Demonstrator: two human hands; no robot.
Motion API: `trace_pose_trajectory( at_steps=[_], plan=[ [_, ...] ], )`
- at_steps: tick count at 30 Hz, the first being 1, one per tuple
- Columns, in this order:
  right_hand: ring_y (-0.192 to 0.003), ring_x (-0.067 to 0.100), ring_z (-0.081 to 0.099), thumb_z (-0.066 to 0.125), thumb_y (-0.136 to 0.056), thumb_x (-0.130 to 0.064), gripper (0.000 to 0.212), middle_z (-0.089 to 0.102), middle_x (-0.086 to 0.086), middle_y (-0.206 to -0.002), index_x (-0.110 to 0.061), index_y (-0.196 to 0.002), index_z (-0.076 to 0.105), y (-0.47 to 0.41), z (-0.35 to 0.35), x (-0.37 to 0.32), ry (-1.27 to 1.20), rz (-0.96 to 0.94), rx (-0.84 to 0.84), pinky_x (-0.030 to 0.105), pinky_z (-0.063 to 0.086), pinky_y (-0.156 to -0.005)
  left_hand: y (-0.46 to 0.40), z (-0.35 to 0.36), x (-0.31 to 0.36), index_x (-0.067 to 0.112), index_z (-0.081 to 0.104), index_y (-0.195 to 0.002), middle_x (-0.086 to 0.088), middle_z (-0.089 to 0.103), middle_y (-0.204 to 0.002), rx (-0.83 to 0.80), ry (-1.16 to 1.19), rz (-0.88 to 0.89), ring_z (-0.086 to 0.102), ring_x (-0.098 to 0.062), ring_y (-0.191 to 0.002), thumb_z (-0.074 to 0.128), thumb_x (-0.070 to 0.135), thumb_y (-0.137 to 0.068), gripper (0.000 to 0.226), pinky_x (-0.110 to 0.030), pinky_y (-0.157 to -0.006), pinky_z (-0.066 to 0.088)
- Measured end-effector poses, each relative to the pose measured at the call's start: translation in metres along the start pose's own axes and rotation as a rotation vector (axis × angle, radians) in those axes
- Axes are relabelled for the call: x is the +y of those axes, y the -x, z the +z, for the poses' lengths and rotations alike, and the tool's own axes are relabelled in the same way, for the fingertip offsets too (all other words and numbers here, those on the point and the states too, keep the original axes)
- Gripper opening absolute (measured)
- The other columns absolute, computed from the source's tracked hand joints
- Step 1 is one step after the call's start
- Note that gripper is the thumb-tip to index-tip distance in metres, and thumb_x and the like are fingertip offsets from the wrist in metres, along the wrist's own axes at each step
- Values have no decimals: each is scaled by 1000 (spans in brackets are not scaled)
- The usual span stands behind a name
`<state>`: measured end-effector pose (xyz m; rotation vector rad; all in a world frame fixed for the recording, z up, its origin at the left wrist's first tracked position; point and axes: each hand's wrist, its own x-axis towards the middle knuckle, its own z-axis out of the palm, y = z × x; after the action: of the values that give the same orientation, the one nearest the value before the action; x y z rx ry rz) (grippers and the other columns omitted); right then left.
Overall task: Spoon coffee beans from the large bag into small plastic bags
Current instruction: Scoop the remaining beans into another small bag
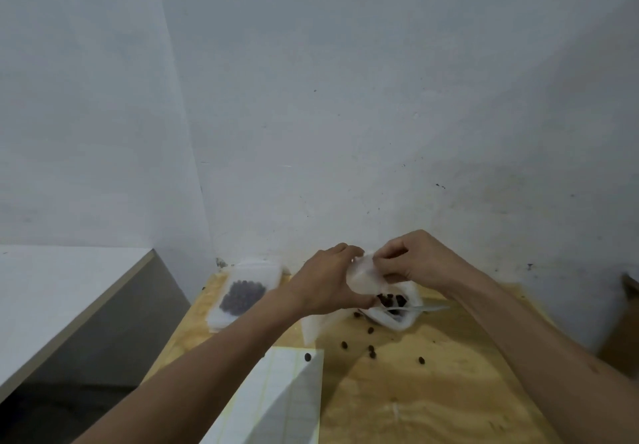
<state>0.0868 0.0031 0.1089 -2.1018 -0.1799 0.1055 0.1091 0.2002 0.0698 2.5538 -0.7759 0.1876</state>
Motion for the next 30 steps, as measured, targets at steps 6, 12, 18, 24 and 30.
trace_pose_trajectory(
  at_steps=[6,12,18,24,30],
  plan=[
    [-93,26,69,57,-96,-55,54,72,10,-99,-2,-103,68,0,-28,50,690,287,215,35,54,-77,-4,5,-11,19,59,-132,-2,60,-130,-66,160,-234,58,-16,-103,79,71,-64,88,-28,-82,49],
    [-42,20,52,73,-90,-38,45,59,7,-50,-8,-61,58,14,-25,82,317,426,41,25,46,-50,-13,15,-6,25,70,-109,8,69,-110,-235,470,-465,63,-12,-102,85,65,-61,64,-29,-85,50],
    [-40,14,56,61,-90,-16,22,63,5,-54,-4,-76,72,19,-25,69,435,85,318,28,44,-41,-20,32,-3,15,73,-108,0,72,-108,-213,587,-582,67,-16,-98,88,55,-65,60,-31,-84,55],
    [-50,19,38,50,-96,-28,38,46,3,-58,-9,-63,45,29,-18,54,759,86,473,29,28,-48,-18,36,-3,12,74,-102,-4,73,-109,-99,664,-583,67,-17,-96,87,61,-60,66,-33,-86,53],
    [-48,18,36,49,-96,-24,42,42,2,-56,-11,-58,37,28,-4,58,665,268,560,24,25,-48,-12,25,19,28,75,-85,19,74,-79,-95,635,-330,68,4,-74,85,49,-74,25,-19,-70,51]
  ],
)
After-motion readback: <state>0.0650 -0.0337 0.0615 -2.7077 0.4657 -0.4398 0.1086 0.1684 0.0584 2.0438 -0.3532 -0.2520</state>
